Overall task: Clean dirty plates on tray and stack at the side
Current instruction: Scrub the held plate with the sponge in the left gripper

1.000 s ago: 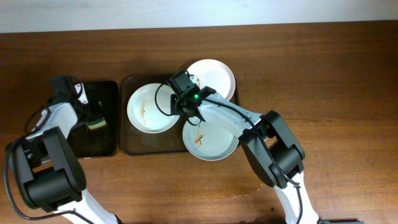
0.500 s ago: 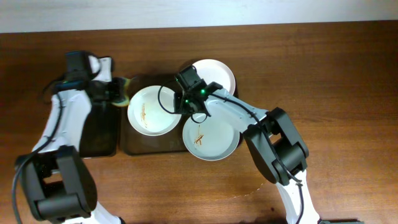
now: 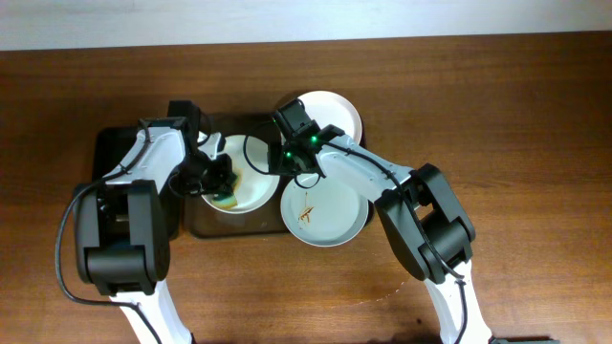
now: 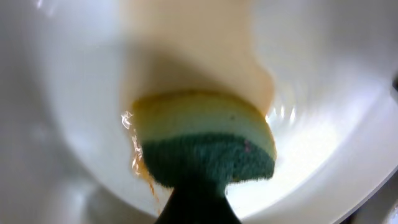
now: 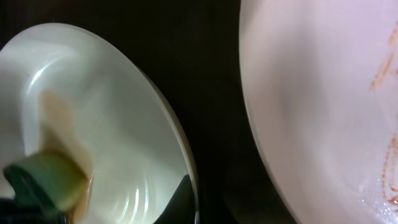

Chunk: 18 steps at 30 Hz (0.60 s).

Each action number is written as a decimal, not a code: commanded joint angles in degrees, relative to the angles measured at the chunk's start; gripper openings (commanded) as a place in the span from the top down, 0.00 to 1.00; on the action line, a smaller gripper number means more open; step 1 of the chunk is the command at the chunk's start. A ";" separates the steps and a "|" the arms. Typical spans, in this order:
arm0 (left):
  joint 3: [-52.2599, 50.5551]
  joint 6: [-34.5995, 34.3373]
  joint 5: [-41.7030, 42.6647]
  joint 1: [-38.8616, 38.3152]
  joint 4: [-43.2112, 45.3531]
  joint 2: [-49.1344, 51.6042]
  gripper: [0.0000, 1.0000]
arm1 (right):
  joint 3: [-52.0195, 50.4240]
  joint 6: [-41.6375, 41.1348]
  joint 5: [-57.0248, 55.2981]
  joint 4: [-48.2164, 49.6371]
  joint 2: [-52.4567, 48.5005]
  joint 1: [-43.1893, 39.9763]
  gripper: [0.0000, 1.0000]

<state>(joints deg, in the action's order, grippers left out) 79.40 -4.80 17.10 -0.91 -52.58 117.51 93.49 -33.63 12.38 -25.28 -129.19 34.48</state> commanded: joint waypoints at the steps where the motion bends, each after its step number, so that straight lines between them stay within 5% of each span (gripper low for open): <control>1: -1.73 6.27 0.94 -1.18 0.22 2.80 0.99 | 1.03 0.17 0.98 0.66 -0.33 -0.39 0.96; 6: -1.79 -8.11 -27.02 -1.20 19.17 4.35 0.99 | 1.03 0.17 0.94 0.81 -0.33 -0.39 0.96; 10: -1.92 -11.41 -25.70 -3.10 17.51 5.31 0.99 | 1.03 0.17 0.94 1.77 -0.52 -0.39 0.96; 15: -2.14 4.15 -4.07 -7.08 8.15 5.27 0.99 | 1.01 0.17 0.94 2.14 -0.52 -0.39 0.96; 18: -4.55 -1.70 -8.81 -6.12 16.55 5.29 0.99 | 1.01 0.17 0.94 2.21 -0.52 -0.39 0.96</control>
<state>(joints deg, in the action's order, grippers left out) 79.85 -4.67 7.05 -7.16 -40.01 118.13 93.49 -33.87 12.80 -23.57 -129.34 34.20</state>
